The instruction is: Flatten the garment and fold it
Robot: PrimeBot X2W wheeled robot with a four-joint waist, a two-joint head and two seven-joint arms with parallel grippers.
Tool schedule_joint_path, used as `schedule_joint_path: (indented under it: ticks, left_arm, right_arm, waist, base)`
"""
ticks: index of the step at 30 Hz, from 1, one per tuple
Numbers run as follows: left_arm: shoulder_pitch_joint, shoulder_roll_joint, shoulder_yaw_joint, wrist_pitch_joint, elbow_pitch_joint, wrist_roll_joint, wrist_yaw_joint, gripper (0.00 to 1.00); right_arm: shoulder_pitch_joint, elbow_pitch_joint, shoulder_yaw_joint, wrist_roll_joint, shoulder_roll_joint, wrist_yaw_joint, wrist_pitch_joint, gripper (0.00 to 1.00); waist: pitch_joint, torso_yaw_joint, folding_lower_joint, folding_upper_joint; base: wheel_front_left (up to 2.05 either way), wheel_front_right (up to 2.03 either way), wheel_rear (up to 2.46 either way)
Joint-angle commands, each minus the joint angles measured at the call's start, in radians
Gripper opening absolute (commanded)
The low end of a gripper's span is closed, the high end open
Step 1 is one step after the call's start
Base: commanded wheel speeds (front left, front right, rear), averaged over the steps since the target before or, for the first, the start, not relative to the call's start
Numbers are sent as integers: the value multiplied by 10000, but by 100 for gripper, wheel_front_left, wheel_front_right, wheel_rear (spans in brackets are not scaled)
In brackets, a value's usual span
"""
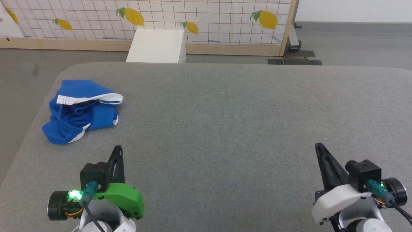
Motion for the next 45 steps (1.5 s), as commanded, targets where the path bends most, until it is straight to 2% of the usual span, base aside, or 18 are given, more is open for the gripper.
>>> schedule_joint_path:
  ticks: [1,33,34,45]
  left_arm:
    - [120,-49,26,14,-26,129,-11,0]
    - [120,-49,26,14,-26,129,-11,0]
    - [0,0,-2,0,0,0,0,100]
    - [8,3,-25,0,4,-49,1,100]
  right_arm:
    - [-186,-35,12,-60,32,-13,-1,0]
    - [-186,-35,12,-60,32,-13,-1,0]
    - [0,0,-2,0,0,0,0,100]
    - [-5,3,-6,-4,-11,-1,-8,100]
  waist:
    - [0,0,0,0]
    - [0,0,0,0]
    - [0,0,0,0]
    - [-1,-2,0,0]
  base:
    - [0,0,0]
    - [0,0,0]
    - [0,0,0]
    - [0,0,0]
